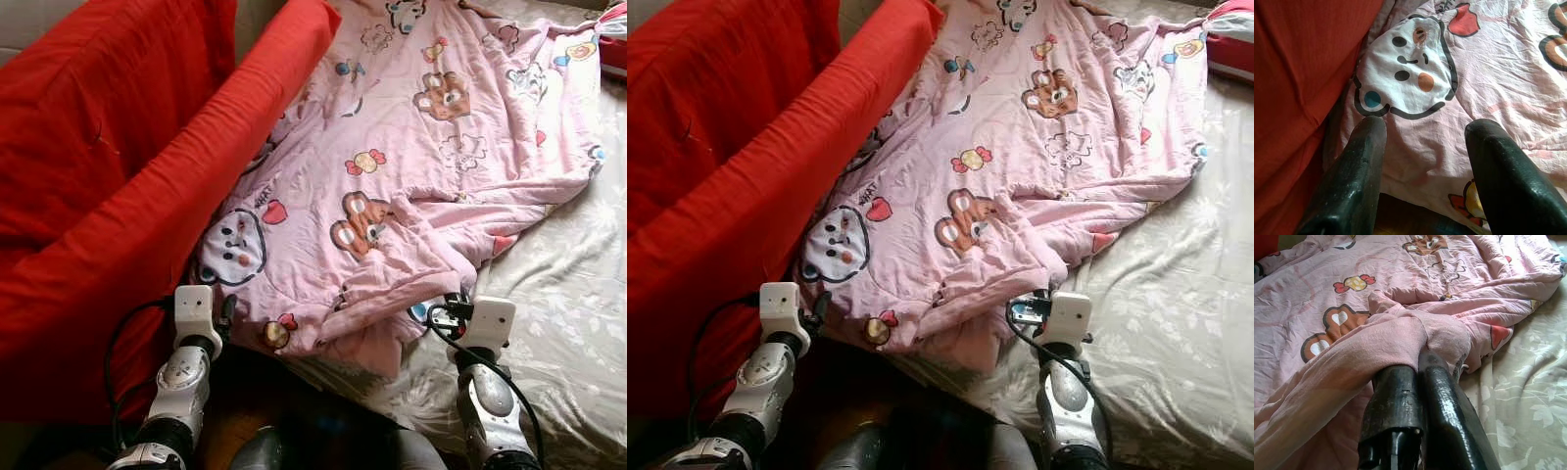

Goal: Clean up the room

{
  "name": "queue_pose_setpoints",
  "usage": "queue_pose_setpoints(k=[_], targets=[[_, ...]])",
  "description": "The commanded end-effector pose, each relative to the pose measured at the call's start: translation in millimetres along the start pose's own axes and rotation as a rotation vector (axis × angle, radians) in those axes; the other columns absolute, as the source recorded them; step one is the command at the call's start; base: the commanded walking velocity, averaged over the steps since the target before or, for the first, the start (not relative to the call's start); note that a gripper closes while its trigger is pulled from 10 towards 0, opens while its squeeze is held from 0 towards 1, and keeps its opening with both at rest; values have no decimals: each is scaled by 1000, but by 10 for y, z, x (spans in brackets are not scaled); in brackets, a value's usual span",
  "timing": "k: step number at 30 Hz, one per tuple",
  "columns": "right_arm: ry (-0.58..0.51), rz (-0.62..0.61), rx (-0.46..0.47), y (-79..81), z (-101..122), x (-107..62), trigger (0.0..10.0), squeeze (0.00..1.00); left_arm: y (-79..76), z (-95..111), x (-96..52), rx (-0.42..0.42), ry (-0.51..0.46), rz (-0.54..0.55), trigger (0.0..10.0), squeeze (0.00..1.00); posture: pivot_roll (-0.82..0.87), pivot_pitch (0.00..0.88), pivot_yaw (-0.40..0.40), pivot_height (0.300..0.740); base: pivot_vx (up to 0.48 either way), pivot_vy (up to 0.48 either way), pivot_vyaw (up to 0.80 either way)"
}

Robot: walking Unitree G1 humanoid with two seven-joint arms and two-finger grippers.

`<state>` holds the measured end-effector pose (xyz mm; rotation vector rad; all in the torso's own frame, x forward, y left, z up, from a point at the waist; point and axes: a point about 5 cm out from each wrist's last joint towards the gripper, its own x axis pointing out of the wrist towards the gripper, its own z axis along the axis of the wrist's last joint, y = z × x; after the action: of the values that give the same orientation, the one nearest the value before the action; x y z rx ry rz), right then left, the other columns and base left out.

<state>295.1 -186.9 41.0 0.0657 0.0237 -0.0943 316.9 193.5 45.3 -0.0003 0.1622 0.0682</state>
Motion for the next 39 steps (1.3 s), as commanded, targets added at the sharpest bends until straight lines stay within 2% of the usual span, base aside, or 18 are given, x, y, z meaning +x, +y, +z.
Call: queue_pose_setpoints(k=[1,16,21,22,25,29,39], targets=[[25,-5,6,1,-72,-64,10000,0,57,-90,-47,-5,30,15,10000,0,-99,274,42,740,0,0,0],[18,-33,3,-71,-52,-55,10000,0,39,-96,-53,-5,27,9,10000,0,-99,261,40,740,0,0,0],[23,-36,1,-80,-67,-61,10000,0,32,-119,-60,-8,35,12,10000,0,-101,233,30,740,0,0,0],[29,-29,-2,-70,-81,-71,10000,0,4,-128,-59,-14,38,14,10000,0,-108,188,18,740,0,0,0],[31,-19,-10,-68,-73,-60,10000,0,-27,-125,-48,-18,41,12,10000,0,-115,171,13,740,0,0,0],[38,-29,-25,-134,-41,-4,10000,0,-74,-70,-5,-30,29,11,10000,0,-103,142,4,740,0,0,0],[22,-51,-16,-111,44,106,10000,0,-79,25,60,-18,9,-5,10000,0,-93,101,39,740,0,0,0]])
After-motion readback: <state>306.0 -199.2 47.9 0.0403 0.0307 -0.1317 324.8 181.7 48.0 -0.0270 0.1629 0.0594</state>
